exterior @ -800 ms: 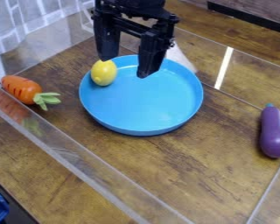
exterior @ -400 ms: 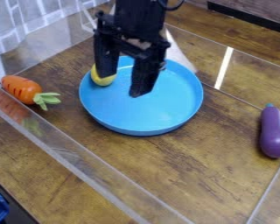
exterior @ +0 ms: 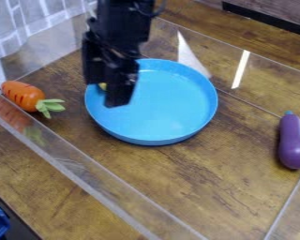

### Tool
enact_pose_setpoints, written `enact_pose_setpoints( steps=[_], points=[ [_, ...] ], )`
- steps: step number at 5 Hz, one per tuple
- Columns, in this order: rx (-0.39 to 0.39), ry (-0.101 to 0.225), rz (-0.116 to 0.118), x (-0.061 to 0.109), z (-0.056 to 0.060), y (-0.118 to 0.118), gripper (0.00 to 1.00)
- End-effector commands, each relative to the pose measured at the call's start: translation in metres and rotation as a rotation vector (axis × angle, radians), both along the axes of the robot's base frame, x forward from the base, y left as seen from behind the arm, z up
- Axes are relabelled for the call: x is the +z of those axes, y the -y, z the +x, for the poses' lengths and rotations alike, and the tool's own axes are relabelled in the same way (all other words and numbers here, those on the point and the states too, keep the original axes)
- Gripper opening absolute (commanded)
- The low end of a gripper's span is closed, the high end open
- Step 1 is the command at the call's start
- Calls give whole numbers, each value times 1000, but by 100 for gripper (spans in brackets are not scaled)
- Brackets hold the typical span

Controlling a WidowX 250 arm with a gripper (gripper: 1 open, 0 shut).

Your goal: Put the carrot on the blue tray

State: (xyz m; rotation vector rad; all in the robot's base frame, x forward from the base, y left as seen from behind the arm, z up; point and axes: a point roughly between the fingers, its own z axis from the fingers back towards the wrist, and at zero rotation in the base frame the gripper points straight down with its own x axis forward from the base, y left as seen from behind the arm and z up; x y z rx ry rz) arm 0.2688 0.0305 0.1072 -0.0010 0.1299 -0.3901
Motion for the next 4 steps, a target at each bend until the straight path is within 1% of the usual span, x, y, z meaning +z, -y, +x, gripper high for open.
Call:
enact_pose_setpoints(
  steps=[1,2,3,4],
  points=[
    [-94,71,14,23,-12,-21,100],
    [-159,84,29,30,-14,-48,100],
    [-215,83,52,22,-9,-73,100],
    [-307,79,68,8,-8,-87,100]
  ],
)
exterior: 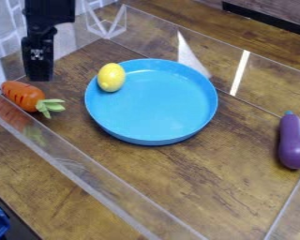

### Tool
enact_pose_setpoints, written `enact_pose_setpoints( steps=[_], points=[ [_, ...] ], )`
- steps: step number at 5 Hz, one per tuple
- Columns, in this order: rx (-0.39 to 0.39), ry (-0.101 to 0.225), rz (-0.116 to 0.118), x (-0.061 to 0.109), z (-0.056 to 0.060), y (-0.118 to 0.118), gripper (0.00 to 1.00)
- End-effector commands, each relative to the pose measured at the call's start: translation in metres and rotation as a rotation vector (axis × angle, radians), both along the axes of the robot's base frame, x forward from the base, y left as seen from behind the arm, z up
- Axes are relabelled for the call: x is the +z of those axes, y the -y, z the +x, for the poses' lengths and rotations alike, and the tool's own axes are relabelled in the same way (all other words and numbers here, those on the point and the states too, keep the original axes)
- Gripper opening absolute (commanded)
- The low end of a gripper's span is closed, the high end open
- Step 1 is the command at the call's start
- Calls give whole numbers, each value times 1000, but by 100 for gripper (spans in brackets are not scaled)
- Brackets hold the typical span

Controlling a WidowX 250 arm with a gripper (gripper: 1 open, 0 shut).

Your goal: Put the carrot on the blue tray

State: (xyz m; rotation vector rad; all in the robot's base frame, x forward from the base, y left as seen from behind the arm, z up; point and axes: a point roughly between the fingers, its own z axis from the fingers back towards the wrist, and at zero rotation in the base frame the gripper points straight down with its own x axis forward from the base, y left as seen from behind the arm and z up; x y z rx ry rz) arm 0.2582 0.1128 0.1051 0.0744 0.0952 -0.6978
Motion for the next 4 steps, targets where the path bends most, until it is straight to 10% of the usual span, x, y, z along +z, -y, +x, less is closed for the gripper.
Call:
enact_pose_setpoints(
  steps=[1,4],
  points=[
    [-68,38,31,1,-1,-9,100],
    [-168,28,51,-33,-2,-17,100]
  ],
)
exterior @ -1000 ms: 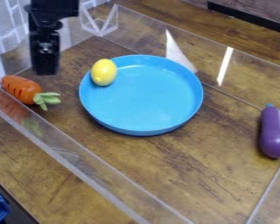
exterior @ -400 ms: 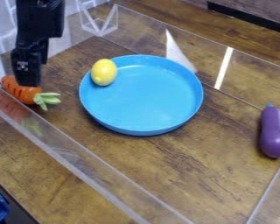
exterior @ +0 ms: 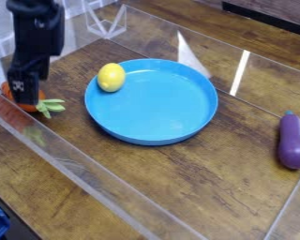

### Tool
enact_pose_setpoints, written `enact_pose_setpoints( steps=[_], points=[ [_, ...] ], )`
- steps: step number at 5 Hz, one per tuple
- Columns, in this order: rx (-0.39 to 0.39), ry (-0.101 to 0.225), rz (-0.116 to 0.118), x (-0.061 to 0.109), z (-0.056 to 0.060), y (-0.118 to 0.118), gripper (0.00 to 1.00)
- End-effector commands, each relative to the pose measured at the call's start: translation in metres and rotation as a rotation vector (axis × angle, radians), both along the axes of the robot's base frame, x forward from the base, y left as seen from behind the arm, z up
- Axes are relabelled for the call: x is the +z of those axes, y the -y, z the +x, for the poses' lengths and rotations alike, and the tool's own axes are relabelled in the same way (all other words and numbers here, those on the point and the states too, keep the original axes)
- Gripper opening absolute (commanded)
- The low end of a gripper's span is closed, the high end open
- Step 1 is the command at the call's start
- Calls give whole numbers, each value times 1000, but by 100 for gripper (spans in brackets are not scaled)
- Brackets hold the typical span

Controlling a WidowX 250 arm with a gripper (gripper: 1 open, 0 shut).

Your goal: Put the carrot on the blue tray

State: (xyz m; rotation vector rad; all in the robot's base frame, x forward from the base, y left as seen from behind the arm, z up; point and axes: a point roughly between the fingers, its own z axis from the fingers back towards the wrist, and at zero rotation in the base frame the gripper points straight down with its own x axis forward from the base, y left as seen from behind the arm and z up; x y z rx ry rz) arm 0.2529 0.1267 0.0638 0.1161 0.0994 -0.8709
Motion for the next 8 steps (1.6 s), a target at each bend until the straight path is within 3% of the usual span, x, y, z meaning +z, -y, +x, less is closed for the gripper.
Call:
enact_pose_setpoints(
  steps=[1,2,3,4,8],
  points=[
    [32,24,24,-7,4,-3,100],
    [55,49,46,-13,7,-11,100],
    [55,59,50,-25,8,-19,100],
    [122,68,64,-23,10,-22,100],
    [425,99,54,-26,9,-19,100]
  ],
)
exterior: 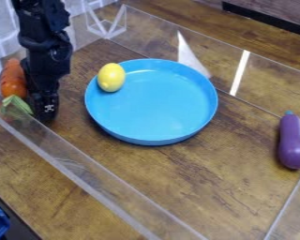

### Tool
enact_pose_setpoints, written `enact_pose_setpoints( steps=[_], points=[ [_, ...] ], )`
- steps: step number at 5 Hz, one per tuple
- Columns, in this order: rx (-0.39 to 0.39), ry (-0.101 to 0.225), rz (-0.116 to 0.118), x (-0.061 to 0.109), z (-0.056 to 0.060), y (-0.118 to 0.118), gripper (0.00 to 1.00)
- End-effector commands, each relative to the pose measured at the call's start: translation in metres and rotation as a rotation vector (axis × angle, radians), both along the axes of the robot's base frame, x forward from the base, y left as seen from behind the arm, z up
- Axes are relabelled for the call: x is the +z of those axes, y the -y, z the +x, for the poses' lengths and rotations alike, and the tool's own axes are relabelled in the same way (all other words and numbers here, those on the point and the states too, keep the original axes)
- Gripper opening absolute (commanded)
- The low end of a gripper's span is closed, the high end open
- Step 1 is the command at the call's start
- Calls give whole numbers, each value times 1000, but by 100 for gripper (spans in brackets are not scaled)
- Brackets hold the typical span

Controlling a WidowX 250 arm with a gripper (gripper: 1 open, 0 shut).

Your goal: Put the carrot on the blue tray

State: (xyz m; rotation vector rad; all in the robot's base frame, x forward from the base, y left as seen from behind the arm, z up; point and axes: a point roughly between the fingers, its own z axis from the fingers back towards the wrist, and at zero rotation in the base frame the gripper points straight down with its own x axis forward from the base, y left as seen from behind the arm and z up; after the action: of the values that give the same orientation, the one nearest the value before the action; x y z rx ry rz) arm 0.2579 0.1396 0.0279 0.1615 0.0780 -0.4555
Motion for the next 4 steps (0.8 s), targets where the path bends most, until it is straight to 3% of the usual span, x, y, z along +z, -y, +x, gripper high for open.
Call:
enact_pose_setpoints(
  steps=[1,2,4],
  points=[
    [24,37,16,5,8,-2,0],
    [35,40,17,4,11,4,0],
    [44,62,26,36,25,7,0]
  ],
)
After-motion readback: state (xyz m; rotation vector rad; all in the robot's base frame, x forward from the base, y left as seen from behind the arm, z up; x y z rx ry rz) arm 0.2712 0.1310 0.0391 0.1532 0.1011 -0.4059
